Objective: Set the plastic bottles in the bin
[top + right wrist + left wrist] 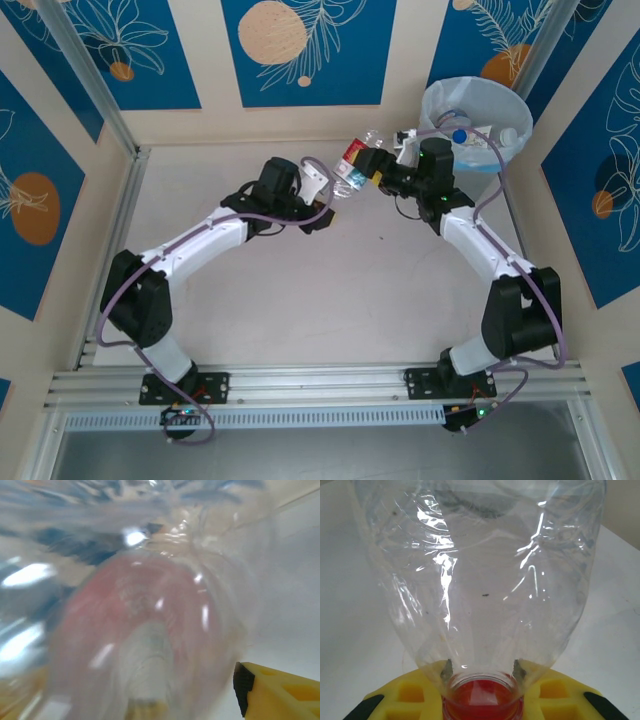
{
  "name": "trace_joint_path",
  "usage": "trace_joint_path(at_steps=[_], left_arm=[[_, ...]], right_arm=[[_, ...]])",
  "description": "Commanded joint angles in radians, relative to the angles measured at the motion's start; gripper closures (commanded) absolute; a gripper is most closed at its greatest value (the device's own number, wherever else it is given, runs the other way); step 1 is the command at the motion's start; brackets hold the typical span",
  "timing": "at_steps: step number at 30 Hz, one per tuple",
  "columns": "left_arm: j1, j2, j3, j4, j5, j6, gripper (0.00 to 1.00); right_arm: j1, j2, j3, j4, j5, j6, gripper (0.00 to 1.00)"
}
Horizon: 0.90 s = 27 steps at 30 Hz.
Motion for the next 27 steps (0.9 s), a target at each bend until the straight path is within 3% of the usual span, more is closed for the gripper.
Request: trace_joint_path(at_steps=[1, 9, 13, 20, 22, 24, 27], left_arm=[[-0.022, -0.026, 0.028, 0.016, 0.023, 0.014, 0.95], [-0.031, -0.027, 0.032, 0.004, 0.027, 0.015, 0.94], [-0.031, -0.027, 0.038, 0.000, 0.025, 0.009, 0.92], [-0.032, -0.042, 0.043, 0.013, 0.067, -0.020, 0.78], [-0.031, -0.047, 0.050, 0.016, 0.075, -0.038, 0.66], [-0.032, -0.048, 0.063, 0.014, 0.079, -0.068, 0.44], [-0.032, -0.060, 0.055, 0.049, 0.129, -0.097, 0.19]], right_arm=[[0.026, 0.038, 0.062, 0.009, 0.043, -0.036, 0.27], [0.059, 0.052, 0.069, 0.034, 0.090, -0.073, 0.62], [0.060, 0.013, 0.040, 0.033, 0.118, -0.101, 0.69], [0.055, -0.061, -0.004, 0.046, 0.141, -0.138, 0.74], [0.052, -0.073, -0.006, 0.043, 0.139, -0.130, 0.75], [0.049, -0.081, -0.003, 0.037, 0.141, -0.114, 0.77], [0.039, -0.092, 0.001, 0.033, 0.142, -0.092, 0.79]])
